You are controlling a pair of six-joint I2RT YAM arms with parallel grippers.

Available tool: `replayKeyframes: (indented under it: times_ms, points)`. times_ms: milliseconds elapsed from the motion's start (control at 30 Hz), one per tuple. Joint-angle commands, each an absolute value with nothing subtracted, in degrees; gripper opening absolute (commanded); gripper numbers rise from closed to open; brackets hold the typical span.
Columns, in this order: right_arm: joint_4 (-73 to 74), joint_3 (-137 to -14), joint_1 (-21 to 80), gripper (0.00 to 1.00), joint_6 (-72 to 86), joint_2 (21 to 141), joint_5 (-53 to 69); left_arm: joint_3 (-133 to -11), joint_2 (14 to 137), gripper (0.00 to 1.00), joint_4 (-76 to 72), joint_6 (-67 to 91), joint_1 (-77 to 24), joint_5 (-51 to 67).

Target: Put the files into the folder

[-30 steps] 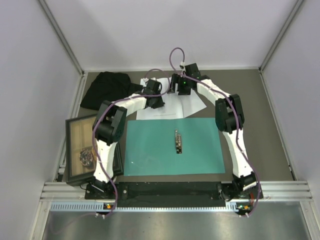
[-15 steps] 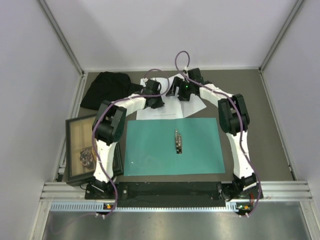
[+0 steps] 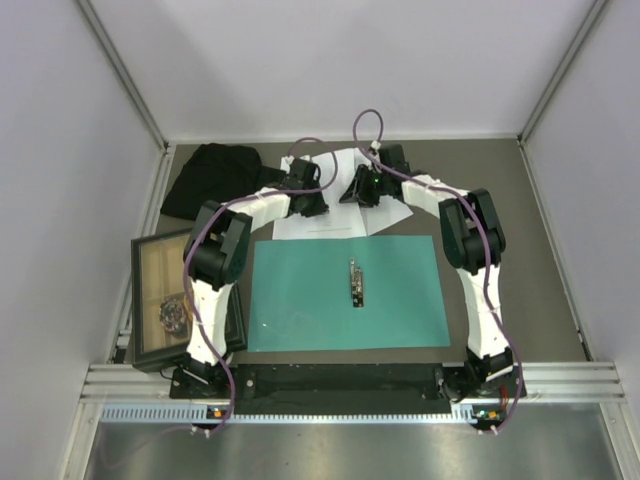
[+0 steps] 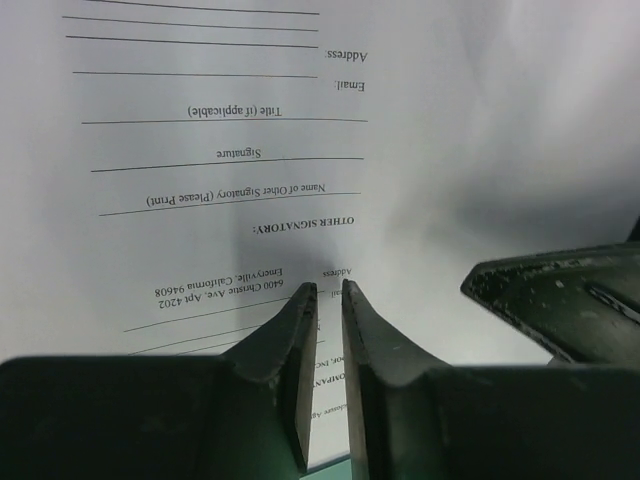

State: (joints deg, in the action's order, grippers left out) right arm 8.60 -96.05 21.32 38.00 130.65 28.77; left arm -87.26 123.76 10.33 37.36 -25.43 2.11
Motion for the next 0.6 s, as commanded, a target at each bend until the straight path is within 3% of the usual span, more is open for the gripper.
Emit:
replayKeyframes:
  times_ms: [0,33,233,467,567]
  points:
    - [9.0,-103.2,21.5,0.19,33.8,129.3,27.9,-87.5,122.5,0.27,12.2,35.0,-25.0,6.5]
    - [9.9,-104.5,21.5,0.0,33.0,130.6,27.9,-88.5,121.3,0.29,12.5,34.5,-24.9,7.3]
    - [15.5,-112.2,21.3,0.0,27.4,130.5,24.3,-90.8,111.0,0.46,15.6,31.4,-24.7,11.3]
    - [29.3,-118.5,20.9,0.0,13.0,122.7,20.4,-84.3,92.2,0.61,16.4,27.6,-24.6,15.0]
    - [36.1,-114.2,20.9,0.0,9.5,116.6,22.0,-81.0,83.1,0.67,17.8,24.9,-24.5,17.0]
